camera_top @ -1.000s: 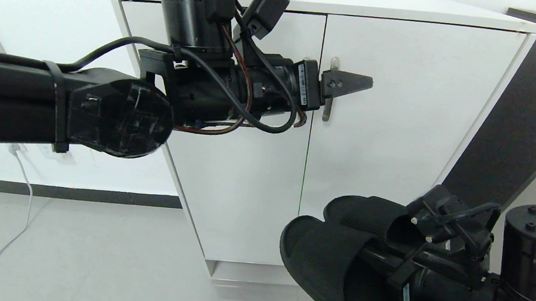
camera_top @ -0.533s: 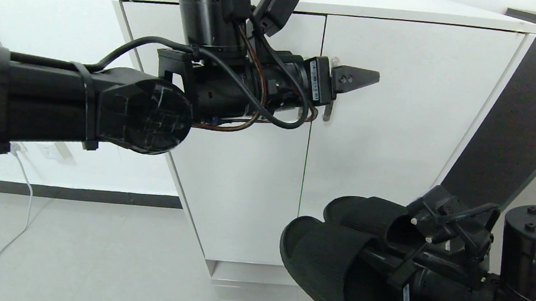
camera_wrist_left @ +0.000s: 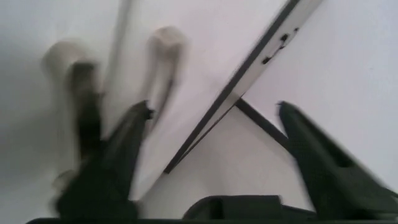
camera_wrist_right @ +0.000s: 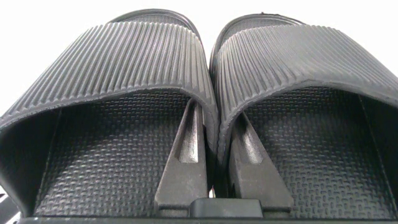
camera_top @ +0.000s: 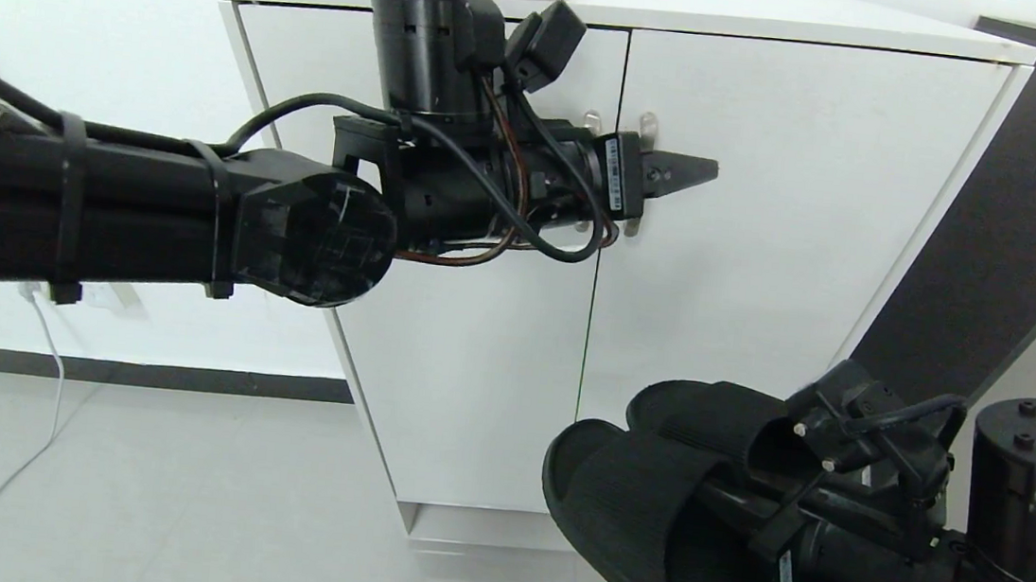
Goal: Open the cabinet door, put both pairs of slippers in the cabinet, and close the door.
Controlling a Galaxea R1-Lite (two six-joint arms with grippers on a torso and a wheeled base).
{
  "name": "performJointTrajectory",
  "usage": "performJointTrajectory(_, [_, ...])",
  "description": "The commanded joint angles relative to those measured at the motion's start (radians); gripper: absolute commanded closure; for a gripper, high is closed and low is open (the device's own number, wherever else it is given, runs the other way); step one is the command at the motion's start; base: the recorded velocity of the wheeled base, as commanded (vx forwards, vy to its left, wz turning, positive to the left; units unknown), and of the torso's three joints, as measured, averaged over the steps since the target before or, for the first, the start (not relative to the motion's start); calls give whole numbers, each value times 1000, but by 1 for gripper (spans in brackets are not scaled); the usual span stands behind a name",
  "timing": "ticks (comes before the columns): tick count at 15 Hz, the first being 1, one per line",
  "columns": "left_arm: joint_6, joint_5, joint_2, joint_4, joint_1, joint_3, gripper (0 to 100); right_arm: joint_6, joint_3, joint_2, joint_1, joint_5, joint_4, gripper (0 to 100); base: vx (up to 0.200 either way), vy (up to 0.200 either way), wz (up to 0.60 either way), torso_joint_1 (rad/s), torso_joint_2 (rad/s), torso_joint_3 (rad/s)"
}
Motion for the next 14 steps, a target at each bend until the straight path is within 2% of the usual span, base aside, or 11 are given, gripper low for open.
performJointTrajectory(1, [0, -4, -5, -3, -1, 3, 100, 0, 16, -3, 1, 5, -2, 100, 0, 0, 0, 0, 0, 0])
performJointTrajectory(5, [0, -5, -49, -6, -7, 49, 100, 1, 22, -11, 16, 6, -1, 100, 0, 0, 0, 0, 0, 0])
performJointTrajectory(9, [4, -5, -103, -10, -21, 130, 100, 0, 45, -23, 24, 62, -2, 100, 0, 0, 0, 0, 0, 0])
performJointTrajectory(12, [18, -7, -151, -32, -39, 195, 100, 1, 75, -63, 42, 167, 3, 100, 0, 0, 0, 0, 0, 0])
performJointTrajectory(14, [26, -7, -193, -38, -56, 247, 100, 0, 84, -63, 43, 172, 3, 100, 0, 0, 0, 0, 0, 0])
